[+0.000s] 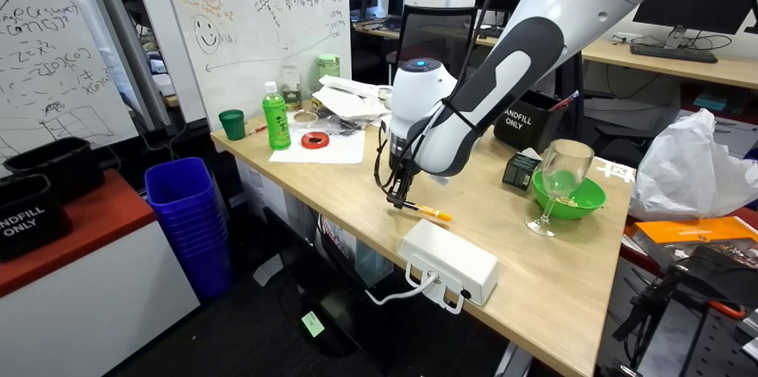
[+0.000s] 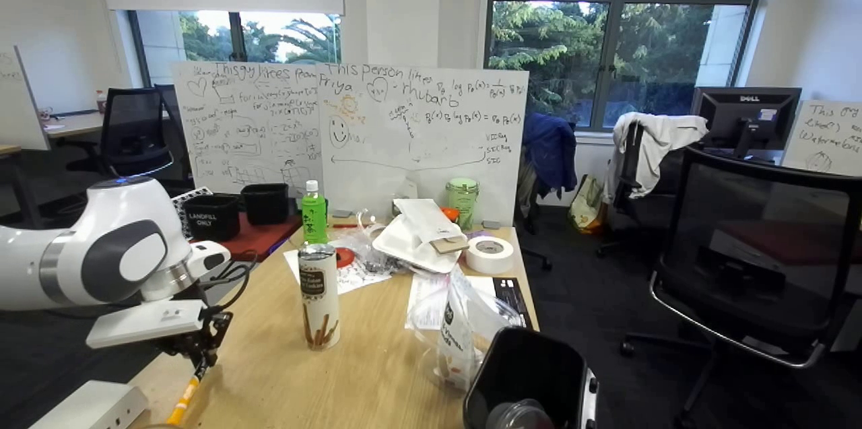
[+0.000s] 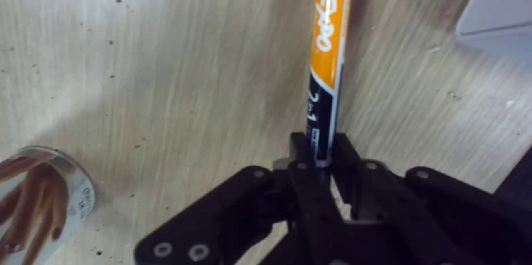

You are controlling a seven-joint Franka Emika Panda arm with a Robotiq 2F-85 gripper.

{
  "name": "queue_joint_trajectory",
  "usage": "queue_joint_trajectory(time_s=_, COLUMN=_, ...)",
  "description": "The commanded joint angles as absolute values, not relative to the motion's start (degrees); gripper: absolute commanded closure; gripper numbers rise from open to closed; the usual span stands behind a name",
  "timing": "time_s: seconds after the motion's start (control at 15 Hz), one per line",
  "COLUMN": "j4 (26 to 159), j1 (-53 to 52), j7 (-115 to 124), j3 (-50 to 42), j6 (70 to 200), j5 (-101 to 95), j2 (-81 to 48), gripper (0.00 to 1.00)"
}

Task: Move the marker slightly to the center of the table

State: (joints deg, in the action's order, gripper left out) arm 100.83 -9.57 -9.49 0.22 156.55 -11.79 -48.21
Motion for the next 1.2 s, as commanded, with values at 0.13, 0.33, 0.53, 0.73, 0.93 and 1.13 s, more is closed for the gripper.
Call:
queue_joint_trajectory(time_s=0.13, j4=104.7, j1=-9.3, j7=-7.4, j3=-3.8, j6=163.3, j5=-13.9, j2=-43.7, gripper=0.96)
queue_joint_trajectory(time_s=0.33, j4=104.9, j1=-8.8, j7=-8.9, j3=-6.0, j6=164.7, j5=-15.6, j2=-43.2, gripper=0.96)
queue_joint_trajectory(time_s=0.53, j4=104.7, j1=-9.3, j7=-10.5, j3=-8.6, j6=165.0, j5=-20.0, j2=-43.5, gripper=0.96)
queue_joint_trajectory(time_s=0.73, j4=105.3, j1=-8.2, j7=-15.4, j3=-8.7, j6=164.1, j5=-25.2, j2=-43.3, gripper=0.96)
queue_joint_trajectory(time_s=0.93, j4=106.6, j1=-7.1, j7=-20.2, j3=-8.1, j6=164.2, j5=-29.4, j2=-43.8, gripper=0.96)
queue_joint_trajectory(time_s=1.13, j4=107.7, j1=-6.3, j7=-22.7, j3=-8.0, j6=164.7, j5=-31.7, j2=-44.9, gripper=0.96)
